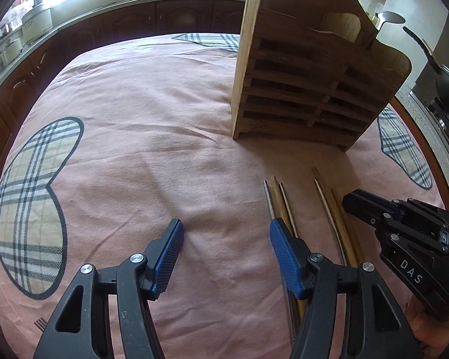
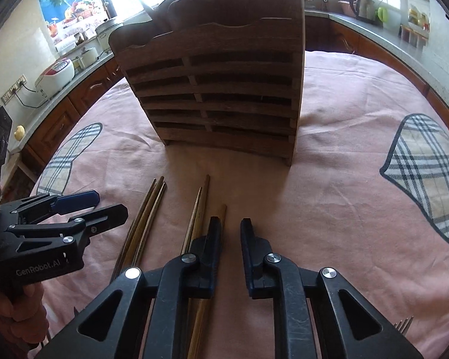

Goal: Organize utensils
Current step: 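Grasp a wooden chopstick with the right tool while the left tool grasps another chopstick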

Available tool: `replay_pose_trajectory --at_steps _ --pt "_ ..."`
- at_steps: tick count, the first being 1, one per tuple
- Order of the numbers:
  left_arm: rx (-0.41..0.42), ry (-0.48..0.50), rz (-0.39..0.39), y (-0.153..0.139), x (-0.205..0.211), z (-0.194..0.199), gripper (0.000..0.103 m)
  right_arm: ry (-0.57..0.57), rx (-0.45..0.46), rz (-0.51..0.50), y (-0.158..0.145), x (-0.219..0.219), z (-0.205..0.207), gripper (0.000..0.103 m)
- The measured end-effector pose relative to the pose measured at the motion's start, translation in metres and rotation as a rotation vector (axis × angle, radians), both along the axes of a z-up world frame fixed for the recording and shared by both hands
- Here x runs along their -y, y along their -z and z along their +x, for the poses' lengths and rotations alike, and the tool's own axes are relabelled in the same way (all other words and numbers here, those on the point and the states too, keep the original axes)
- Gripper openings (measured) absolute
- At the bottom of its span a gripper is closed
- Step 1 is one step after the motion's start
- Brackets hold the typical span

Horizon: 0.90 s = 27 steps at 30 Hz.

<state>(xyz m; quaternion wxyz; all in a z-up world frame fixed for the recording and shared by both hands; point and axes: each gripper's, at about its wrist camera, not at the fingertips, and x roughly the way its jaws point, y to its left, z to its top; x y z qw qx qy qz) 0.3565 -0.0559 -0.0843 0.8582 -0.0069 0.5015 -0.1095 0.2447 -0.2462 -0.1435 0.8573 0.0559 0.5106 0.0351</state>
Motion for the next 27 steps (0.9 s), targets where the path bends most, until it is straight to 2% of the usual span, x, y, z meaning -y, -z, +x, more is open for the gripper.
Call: replay_pose_trajectory --at_steps 3,6,8,11,15,17,23,24,27 --pt "0.004 0.016 0.028 0.003 0.011 0.009 0.059 0.003 -0.011 -0.022 0.003 0.006 0.004 0.003" --pt "0.002 0.03 0.059 0.005 0.019 0.014 0.06 0.026 -0.006 0.076 -0.002 0.02 -0.001 0.007" --pt "0.006 0.048 0.093 0.007 0.025 0.014 0.063 0.029 0.01 0.082 -0.007 0.023 -0.005 0.011" --pt "0.01 0.067 0.133 0.011 0.032 0.014 0.063 0.014 0.007 0.117 -0.01 0.022 -0.01 0.012" --pt "0.009 0.078 0.134 0.01 0.022 0.01 0.06 -0.034 -0.01 0.118 -0.01 0.012 -0.012 0.012" --pt "0.006 0.082 0.131 0.011 0.018 0.01 0.058 -0.039 -0.024 0.072 -0.008 0.009 -0.007 0.012" --pt "-0.001 0.077 0.131 0.011 0.021 0.022 0.056 -0.053 -0.037 0.035 -0.003 0.002 0.004 0.01" --pt "0.003 0.079 0.134 0.008 0.022 0.02 0.054 -0.059 -0.037 0.026 -0.003 0.0 0.006 0.01" --pt "0.013 0.112 0.129 0.006 0.03 0.016 0.029 -0.07 -0.029 0.024 -0.002 0.0 0.011 0.009"
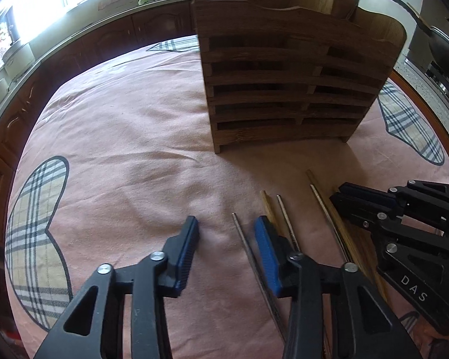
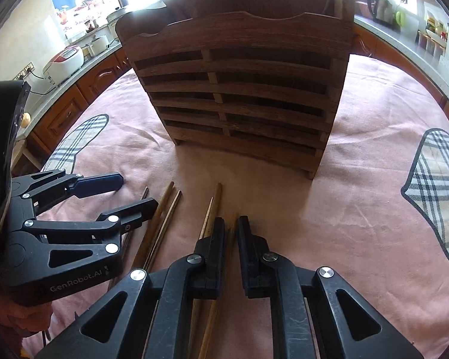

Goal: Organize utensils
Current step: 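Grasp a wooden chopstick with the right tool while the left tool grasps another chopstick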

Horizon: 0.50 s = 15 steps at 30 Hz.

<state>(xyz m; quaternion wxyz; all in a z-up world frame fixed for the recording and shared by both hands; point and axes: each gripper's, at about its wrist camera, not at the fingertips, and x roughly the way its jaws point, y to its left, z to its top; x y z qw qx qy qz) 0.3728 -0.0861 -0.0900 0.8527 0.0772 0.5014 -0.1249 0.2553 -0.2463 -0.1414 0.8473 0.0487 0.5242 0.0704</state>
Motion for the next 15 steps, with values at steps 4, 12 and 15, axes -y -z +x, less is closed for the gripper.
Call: replay_pose_trajectory --at_steps 4,12,15 --pt "-0.01 0.008 -0.015 -0.001 -0.001 -0.005 0.007 0.019 -0.005 0.031 0.0 0.006 -0.004 0.006" --pt "0.031 -0.035 -0.168 -0.037 -0.033 -0.042 0.004 0.069 0.086 0.126 -0.04 0.021 -0.038 0.005" --pt "0.063 -0.039 -0.24 -0.061 -0.044 -0.063 0.003 0.072 0.134 0.157 -0.064 0.026 -0.052 0.005"
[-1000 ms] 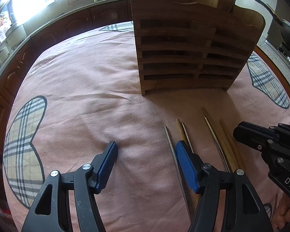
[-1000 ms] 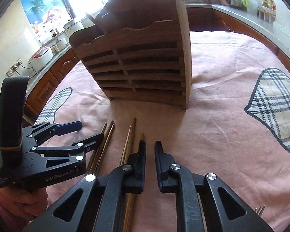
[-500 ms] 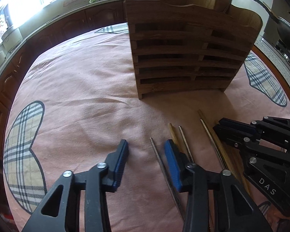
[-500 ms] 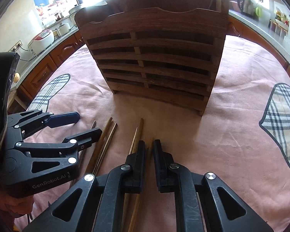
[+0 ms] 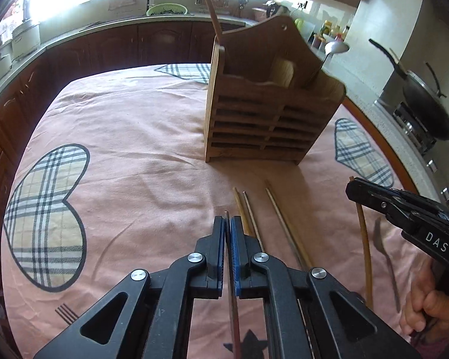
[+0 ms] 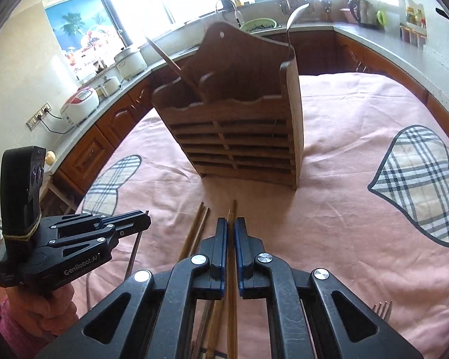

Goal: Organize utensils
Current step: 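Grasp a wooden chopstick with the right tool while the left tool grasps another chopstick, then lift both chopsticks and lower them into the wooden utensil holder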

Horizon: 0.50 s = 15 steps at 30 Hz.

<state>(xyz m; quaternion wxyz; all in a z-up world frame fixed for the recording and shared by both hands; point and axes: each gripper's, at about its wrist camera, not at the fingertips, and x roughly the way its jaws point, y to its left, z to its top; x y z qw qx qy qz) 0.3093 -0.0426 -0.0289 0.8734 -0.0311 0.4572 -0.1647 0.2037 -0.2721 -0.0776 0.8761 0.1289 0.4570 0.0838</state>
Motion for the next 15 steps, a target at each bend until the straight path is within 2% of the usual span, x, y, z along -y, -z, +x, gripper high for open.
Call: replay_pose_trajectory --at_steps 3,15 --pt "0.035 -0.01 -0.043 -0.024 -0.016 -0.021 0.003 0.005 0.044 0.017 -0.022 0.0 -0.006 0.005" --pt "0.162 -0.022 -0.094 -0.093 -0.048 -0.109 0.003 0.05 0.171 0.01 -0.081 0.004 -0.045 0.005"
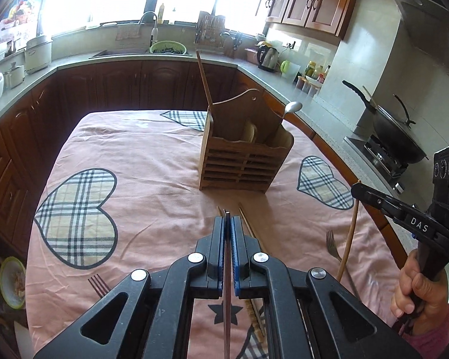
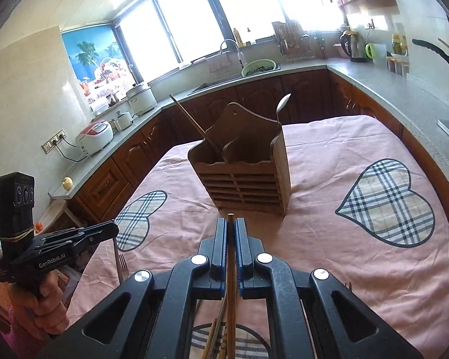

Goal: Organize utensils
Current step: 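Lift both chopsticks and lower them into the wooden utensil holder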

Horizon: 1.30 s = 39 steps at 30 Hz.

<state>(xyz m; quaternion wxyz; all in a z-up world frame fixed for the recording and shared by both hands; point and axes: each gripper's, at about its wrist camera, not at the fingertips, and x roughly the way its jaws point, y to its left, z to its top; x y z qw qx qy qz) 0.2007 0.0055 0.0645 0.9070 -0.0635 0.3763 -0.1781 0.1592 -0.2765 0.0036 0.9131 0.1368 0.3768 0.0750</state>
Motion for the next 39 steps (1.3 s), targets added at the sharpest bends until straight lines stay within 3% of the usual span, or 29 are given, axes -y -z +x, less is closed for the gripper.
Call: replay_pose_trajectory --at_steps 22,39 --pt "0.137 -0.048 -0.08 -0.032 -0.032 -0.045 0.003 0.048 0.143 -0.02 -0.047 0.002 -0.03 0.005" --pt "0.238 -0.077 -0.141 -0.054 -0.036 -0.02 0.003 0.106 0.248 -0.029 -0.073 0.016 -0.01 0.005"
